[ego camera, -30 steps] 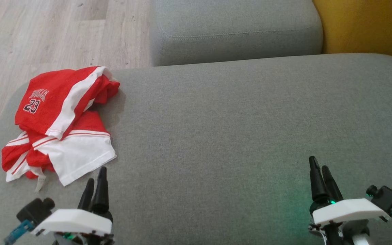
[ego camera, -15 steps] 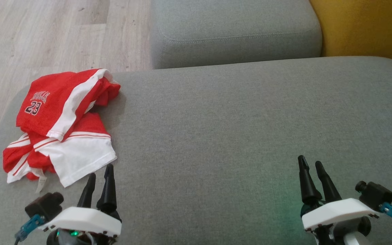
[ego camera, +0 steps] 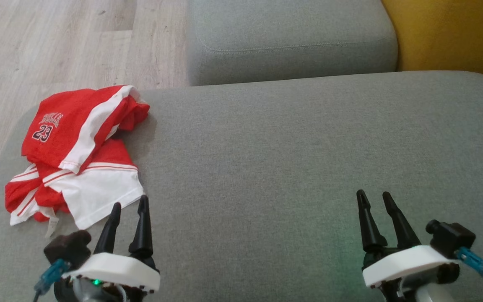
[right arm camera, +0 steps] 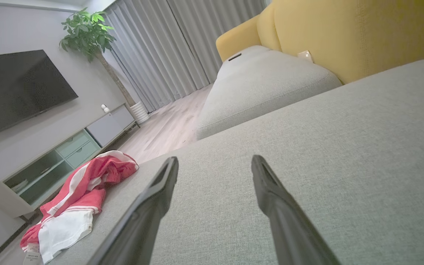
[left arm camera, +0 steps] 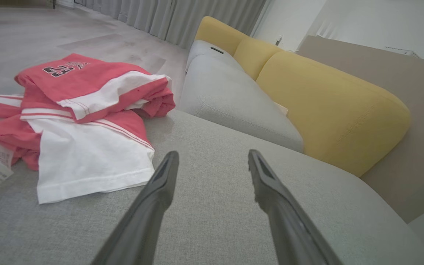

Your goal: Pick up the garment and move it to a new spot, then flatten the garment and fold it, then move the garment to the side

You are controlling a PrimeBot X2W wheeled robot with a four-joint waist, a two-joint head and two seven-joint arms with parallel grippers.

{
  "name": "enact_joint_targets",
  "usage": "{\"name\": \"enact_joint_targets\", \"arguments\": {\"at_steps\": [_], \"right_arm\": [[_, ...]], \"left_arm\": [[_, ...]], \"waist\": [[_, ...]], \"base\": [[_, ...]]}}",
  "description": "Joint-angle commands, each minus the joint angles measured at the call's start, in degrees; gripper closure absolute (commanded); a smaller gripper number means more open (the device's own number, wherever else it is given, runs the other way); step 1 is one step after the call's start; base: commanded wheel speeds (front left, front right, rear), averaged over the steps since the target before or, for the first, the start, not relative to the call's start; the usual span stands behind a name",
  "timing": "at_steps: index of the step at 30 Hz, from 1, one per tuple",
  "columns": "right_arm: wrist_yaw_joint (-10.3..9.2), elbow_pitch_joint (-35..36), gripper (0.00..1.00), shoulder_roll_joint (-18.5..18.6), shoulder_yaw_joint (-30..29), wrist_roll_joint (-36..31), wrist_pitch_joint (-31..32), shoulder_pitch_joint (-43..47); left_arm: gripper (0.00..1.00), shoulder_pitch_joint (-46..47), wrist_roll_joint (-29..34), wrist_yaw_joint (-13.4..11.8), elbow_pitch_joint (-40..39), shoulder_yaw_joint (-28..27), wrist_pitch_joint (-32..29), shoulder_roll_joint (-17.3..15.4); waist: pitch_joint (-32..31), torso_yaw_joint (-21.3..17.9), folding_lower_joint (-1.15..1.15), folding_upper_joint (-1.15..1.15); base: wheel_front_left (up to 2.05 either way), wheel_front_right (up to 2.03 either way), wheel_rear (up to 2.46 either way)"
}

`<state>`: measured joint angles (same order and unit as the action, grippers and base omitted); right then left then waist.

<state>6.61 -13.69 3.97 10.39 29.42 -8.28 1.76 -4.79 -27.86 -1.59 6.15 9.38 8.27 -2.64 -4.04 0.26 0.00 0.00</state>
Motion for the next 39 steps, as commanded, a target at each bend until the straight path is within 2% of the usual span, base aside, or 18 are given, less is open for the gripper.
{"name": "enact_joint_targets", "arguments": {"at_steps": [1, 25, 33, 39], "right_arm": [[0.61, 2.4, 0.0, 0.3, 1.2, -2.0, -0.9, -2.4], [0.8, 4.2, 0.0, -0.6, 3.7, -19.3, -5.0, -1.6], [0.85, 4.0, 0.0, -0.8, 3.6, -23.8, -6.1, -1.0], [0.88, 3.6, 0.0, -0.9, 2.7, -26.0, -6.7, -0.5]], "left_arm": [[0.0, 1.5, 2.0, -0.5, -2.7, -0.7, 0.9, -0.6], [0.0, 0.1, 19.2, -3.2, -5.8, 2.1, 5.0, -1.1], [0.0, -0.8, 22.3, -4.0, -5.1, 1.4, 6.1, -0.8], [0.0, -1.1, 24.3, -3.5, -4.4, 1.1, 6.7, -0.5]], "waist": [[0.0, 0.0, 0.0, 0.0], [-1.9, -0.4, 0.0, 0.0], [-2.1, -0.4, 0.0, 0.0], [-2.2, 0.0, 0.0, 0.0]], "base": [[0.0, 0.0, 0.0], [0.0, 0.0, 0.0], [0.0, 0.0, 0.0], [0.0, 0.0, 0.0]]}}
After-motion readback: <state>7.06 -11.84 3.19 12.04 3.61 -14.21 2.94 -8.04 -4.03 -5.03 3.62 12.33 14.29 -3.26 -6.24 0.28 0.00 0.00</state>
